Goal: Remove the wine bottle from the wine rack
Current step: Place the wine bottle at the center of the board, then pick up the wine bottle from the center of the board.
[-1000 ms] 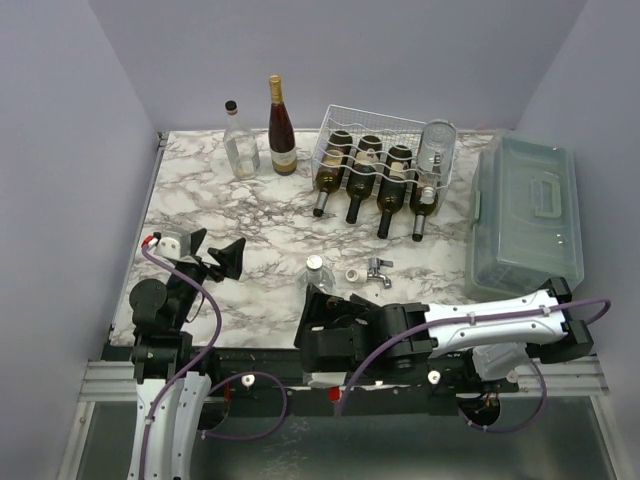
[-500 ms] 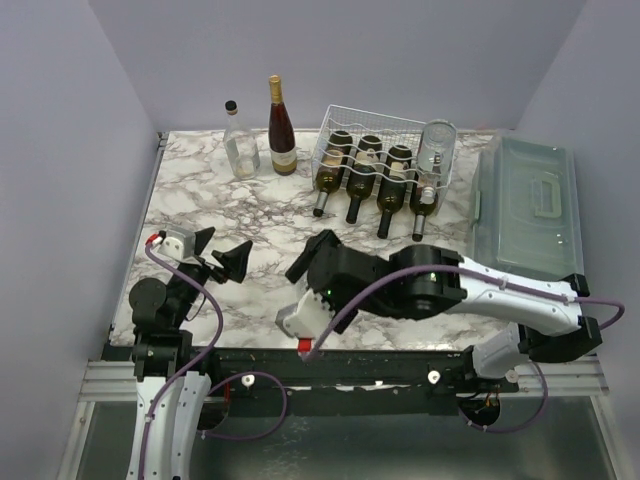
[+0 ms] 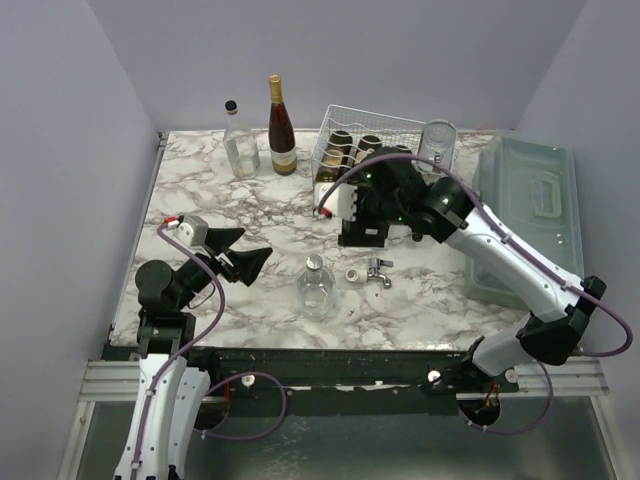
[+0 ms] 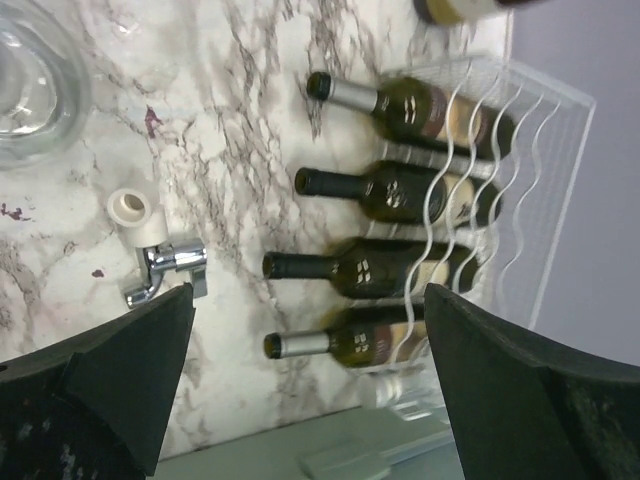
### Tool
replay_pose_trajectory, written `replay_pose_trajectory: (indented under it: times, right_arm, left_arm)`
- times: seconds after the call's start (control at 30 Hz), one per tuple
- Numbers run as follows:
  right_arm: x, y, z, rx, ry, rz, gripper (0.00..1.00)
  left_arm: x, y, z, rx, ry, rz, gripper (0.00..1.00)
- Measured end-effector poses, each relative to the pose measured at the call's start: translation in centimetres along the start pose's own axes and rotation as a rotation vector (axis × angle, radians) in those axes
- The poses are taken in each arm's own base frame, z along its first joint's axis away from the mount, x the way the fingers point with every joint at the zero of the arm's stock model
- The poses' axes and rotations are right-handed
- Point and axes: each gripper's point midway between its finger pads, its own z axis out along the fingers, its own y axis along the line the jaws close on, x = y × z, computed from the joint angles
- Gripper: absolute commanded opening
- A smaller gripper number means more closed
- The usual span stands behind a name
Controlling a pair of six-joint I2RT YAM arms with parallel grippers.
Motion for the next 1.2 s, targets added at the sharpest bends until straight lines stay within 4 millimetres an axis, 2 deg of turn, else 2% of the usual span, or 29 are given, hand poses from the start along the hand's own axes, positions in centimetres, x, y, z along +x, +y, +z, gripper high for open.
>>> replay_pose_trajectory:
  times: [0.13, 0.23, 0.37, 0.4, 0.43, 0.57, 0.63, 0.73, 0.8, 0.93, 1.03, 1.2]
  right_arm:
    - [4.8, -1.4, 1.5, 0.001, 0.0, 0.25, 1.0]
    - [7.9, -0.5, 2.6, -0.027, -0.016, 0.429, 1.0]
    - [9.7, 1.3, 3.7, -0.068, -0.1, 0.634, 1.0]
    - [9.7, 2.2, 4.4, -0.093, -0.132, 0.689, 1.0]
    - [10.1, 2.1, 4.0, -0.077, -0.148, 0.721, 1.0]
    - [11.1, 3.3, 4.5, -0.087, -0.246, 0.868, 1.0]
    - [11.7, 3.8, 4.7, -0.102, -0.288, 0.928, 1.0]
    - [13.8, 3.7, 4.5, -0.088, -0.327, 1.023, 1.0]
    - [14.9, 3.5, 4.4, -0.07, -0.351, 1.058, 1.0]
    - [14.5, 4.2, 4.2, -0.101, -0.387, 1.058, 1.0]
    - [14.1, 3.9, 3.7, -0.093, -0.412, 1.036, 1.0]
    - [13.6, 3.5, 2.9, -0.072, -0.437, 1.008, 1.0]
  left_arm:
    - [0.3, -1.1, 0.4, 0.07, 0.023, -0.049, 0.93]
    - [0.6, -2.3, 0.3, 0.125, 0.046, -0.105, 0.93]
    - [0.2, -4.0, -0.4, 0.178, 0.037, -0.131, 0.95]
    - [0.1, -4.4, -0.6, 0.188, 0.031, -0.132, 0.99]
    - [0.0, -4.8, -0.8, 0.201, 0.024, -0.128, 0.99]
    - [-0.3, -6.4, -1.5, 0.236, 0.008, -0.131, 0.99]
    - [0.3, -6.8, -1.7, 0.231, 0.024, -0.149, 0.99]
    - [1.3, -6.6, -1.5, 0.183, 0.06, -0.179, 0.99]
    - [1.7, -7.4, -1.5, 0.194, 0.081, -0.187, 0.99]
    - [2.2, -7.0, -1.3, 0.121, 0.106, -0.199, 0.99]
    - [2.5, -6.7, -1.0, 0.065, 0.124, -0.202, 0.99]
    - [3.4, -7.1, -0.1, -0.011, 0.191, -0.18, 0.99]
